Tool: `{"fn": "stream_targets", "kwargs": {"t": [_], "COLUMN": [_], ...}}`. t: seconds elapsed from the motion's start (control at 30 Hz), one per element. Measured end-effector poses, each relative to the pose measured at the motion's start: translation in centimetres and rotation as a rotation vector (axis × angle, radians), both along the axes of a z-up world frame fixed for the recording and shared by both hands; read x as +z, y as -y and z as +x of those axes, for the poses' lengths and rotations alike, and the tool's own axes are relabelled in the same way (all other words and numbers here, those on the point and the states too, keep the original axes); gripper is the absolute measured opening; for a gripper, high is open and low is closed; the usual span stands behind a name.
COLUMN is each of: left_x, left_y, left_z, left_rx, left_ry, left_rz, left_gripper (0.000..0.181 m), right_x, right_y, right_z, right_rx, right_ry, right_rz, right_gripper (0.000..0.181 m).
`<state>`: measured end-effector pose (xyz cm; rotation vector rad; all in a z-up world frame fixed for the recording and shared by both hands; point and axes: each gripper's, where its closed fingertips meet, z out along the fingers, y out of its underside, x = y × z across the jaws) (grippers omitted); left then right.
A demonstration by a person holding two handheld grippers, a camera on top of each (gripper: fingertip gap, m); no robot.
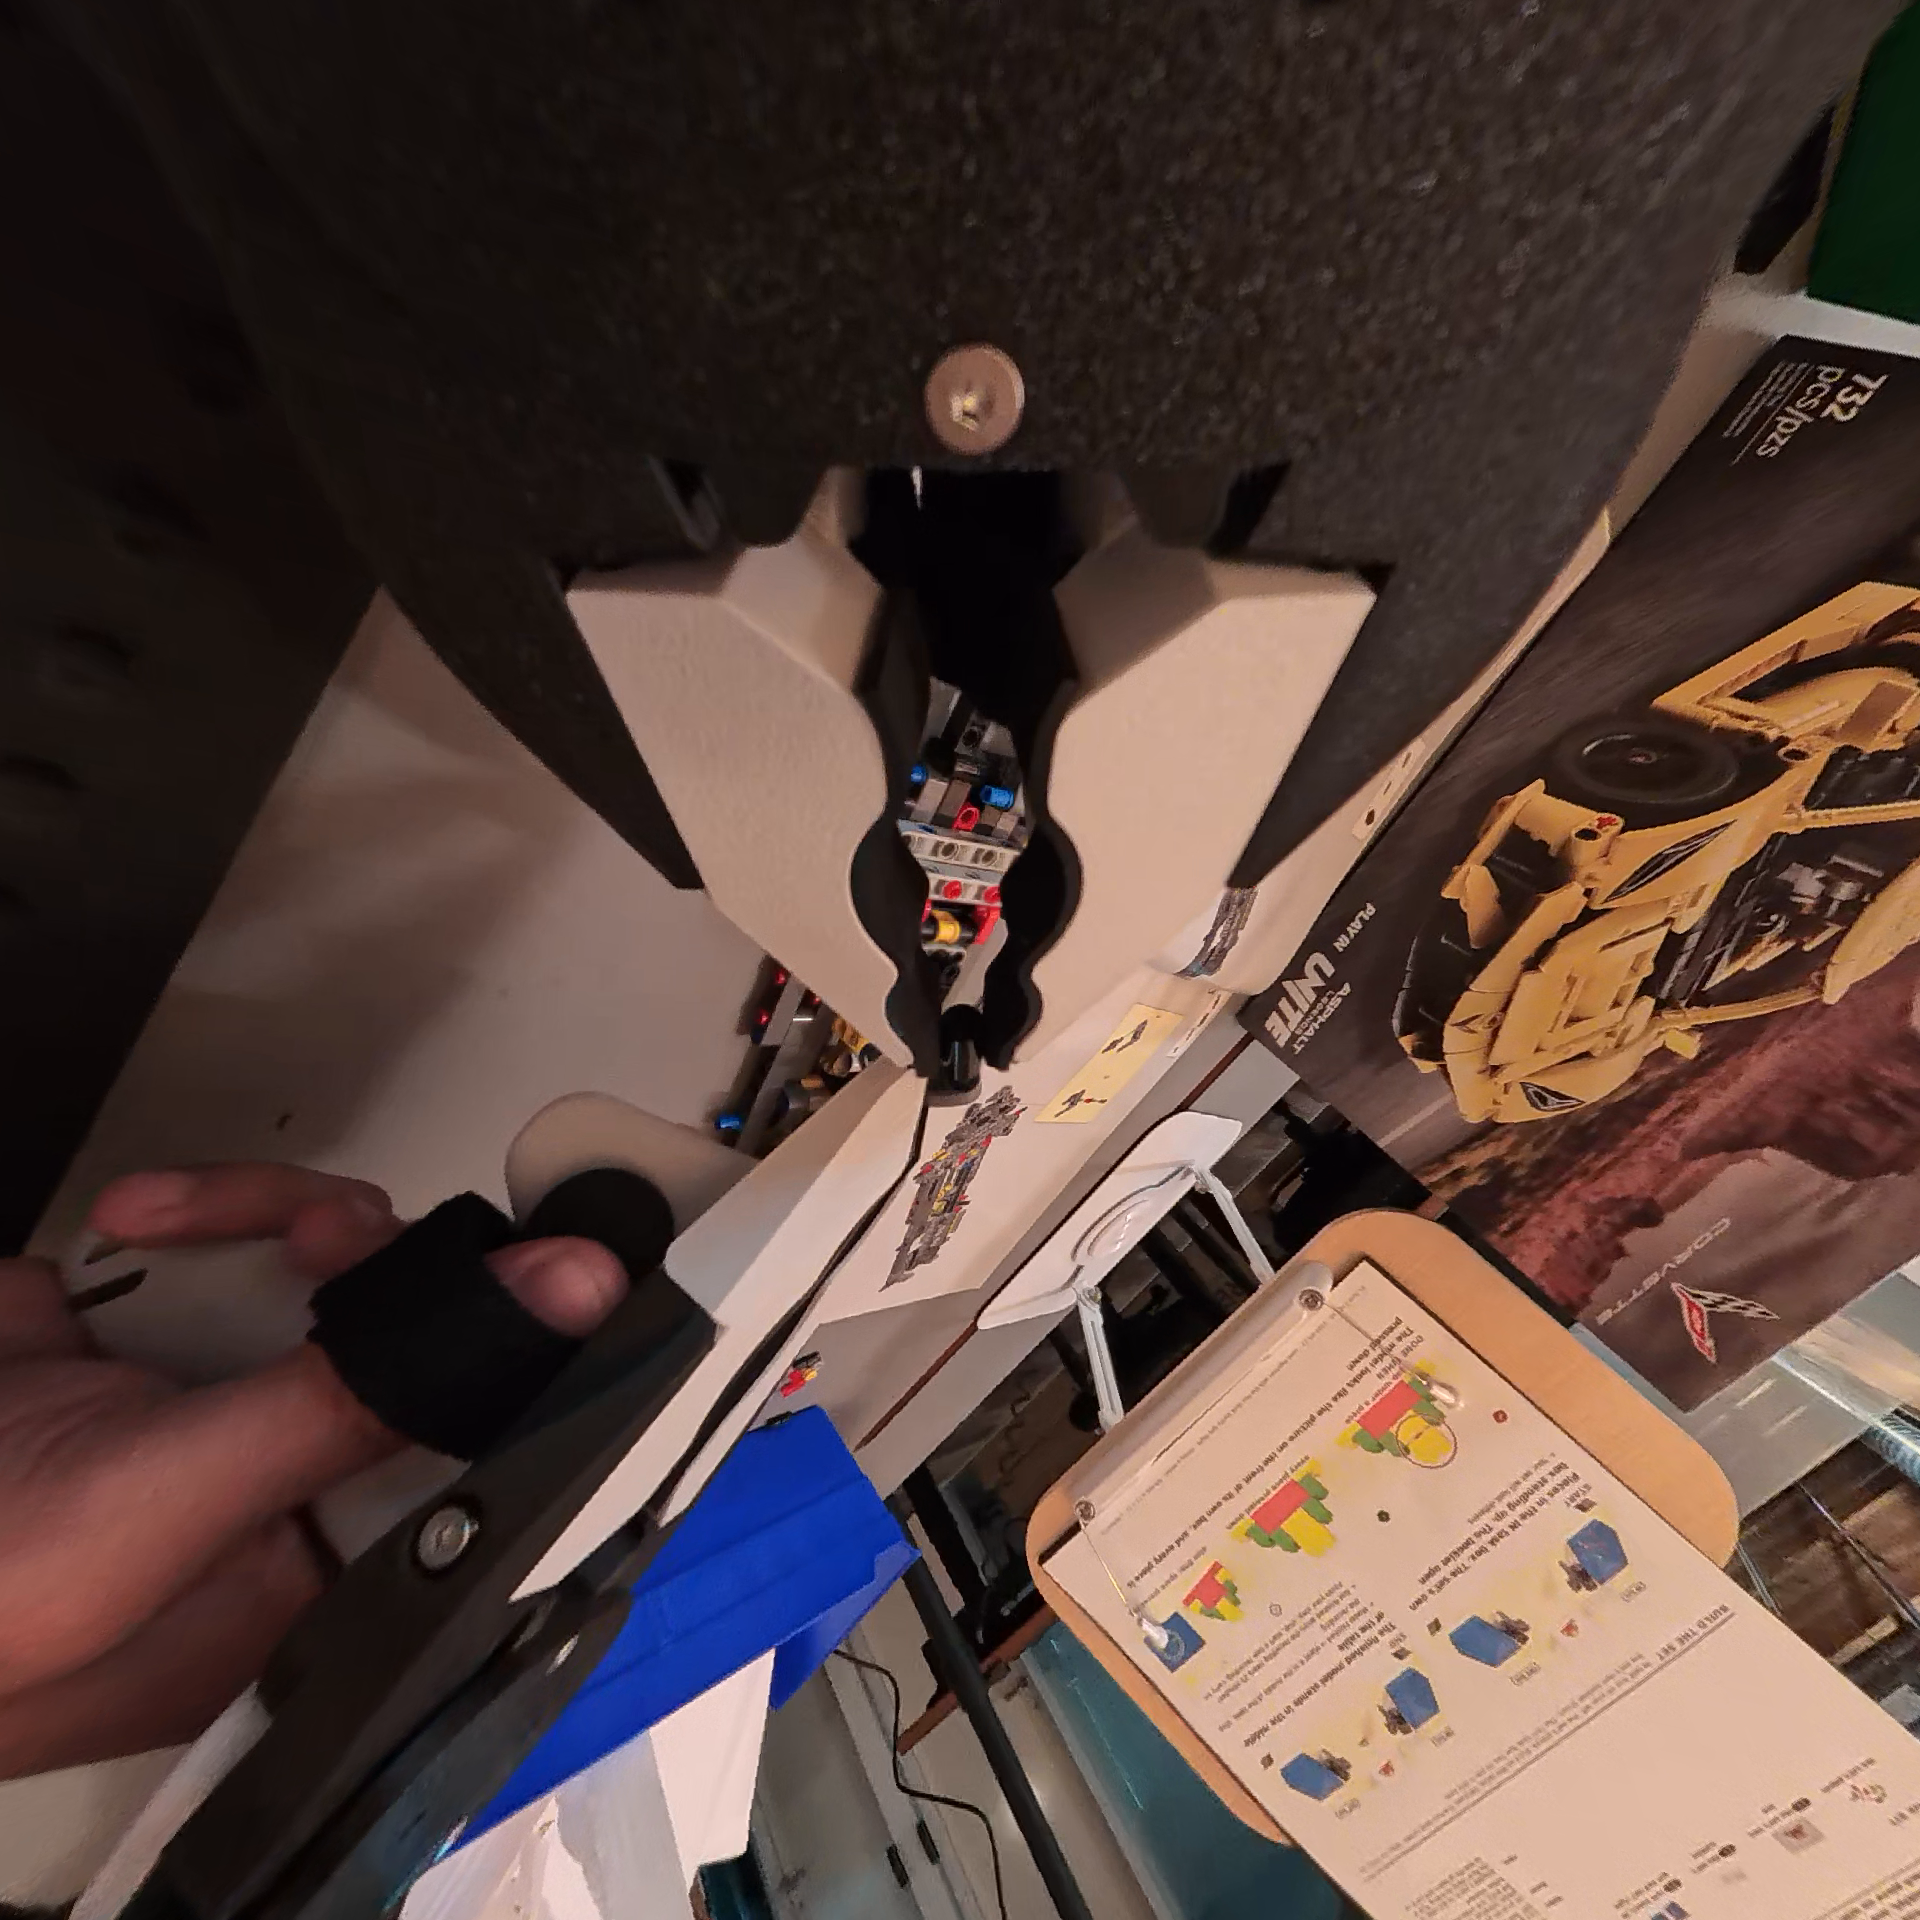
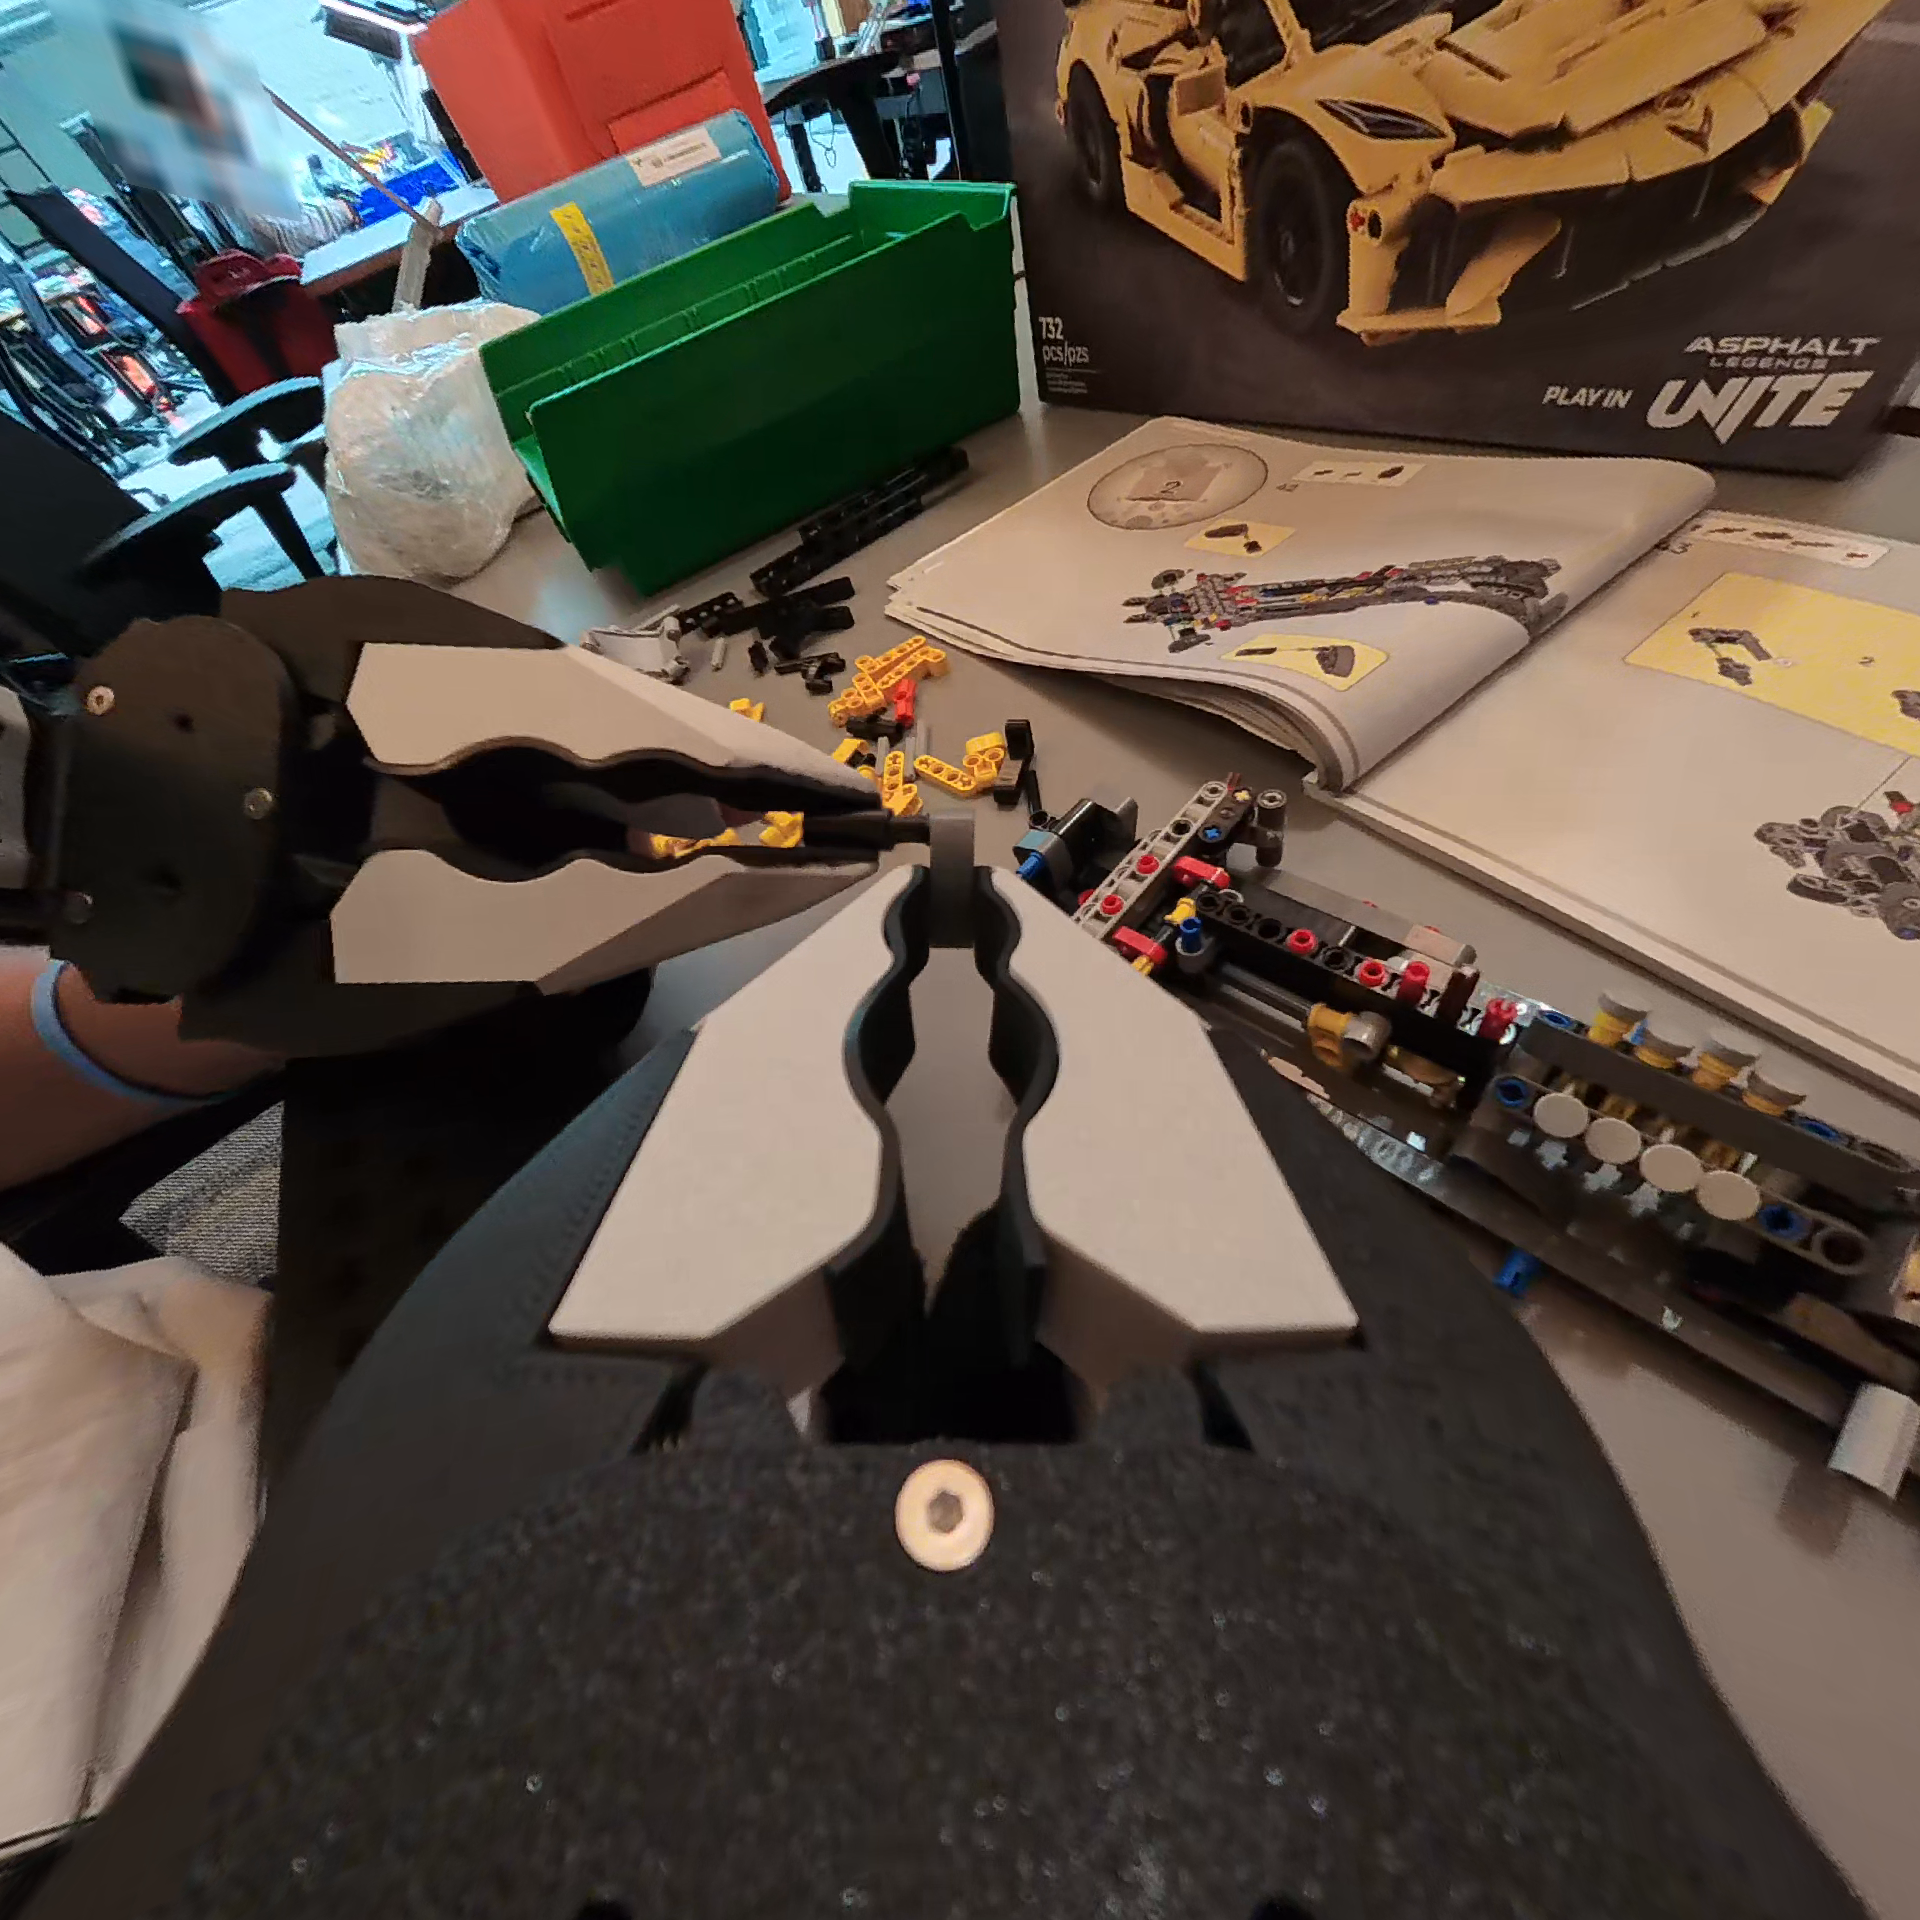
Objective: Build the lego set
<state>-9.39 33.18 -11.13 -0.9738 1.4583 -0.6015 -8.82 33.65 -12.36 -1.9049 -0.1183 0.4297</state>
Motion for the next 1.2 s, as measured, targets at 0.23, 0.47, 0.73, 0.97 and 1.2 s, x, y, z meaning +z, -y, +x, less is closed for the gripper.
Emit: {"fn": "stream_targets", "kwargs": {"t": [0.23, 0.47, 0.73, 0.97, 1.2], "left_x": [-0.1, 0.2, 0.1, 2.4, 2.4], "left_y": [-0.1, 0.0, 0.7, 3.1, 5.0], "left_z": [0.0, 0.0, 0.3, -2.2, -3.0], "left_rx": [0.014, -0.008, -0.101, -0.543, -0.679], "left_ry": [-0.005, 0.019, 0.034, 0.040, 0.000], "left_rz": [-0.009, -0.051, -0.219, -0.733, -0.717], "left_gripper": [0.006, 0.006, 0.013, 0.034, 0.028], "right_x": [0.0, 0.4, 0.3, 1.4, 2.2], "right_y": [0.0, 0.1, 0.0, 2.9, 3.8], "right_z": [0.2, -0.2, 0.2, -2.8, -4.2], "right_rx": [-0.044, -0.022, -0.004, 0.297, 0.387], "right_ry": [0.141, 0.165, 0.093, 0.010, -0.052], "right_rz": [0.024, 0.052, 0.056, 0.115, 0.134], "right_gripper": [0.007, 0.007, 0.007, 0.007, 0.007]}}
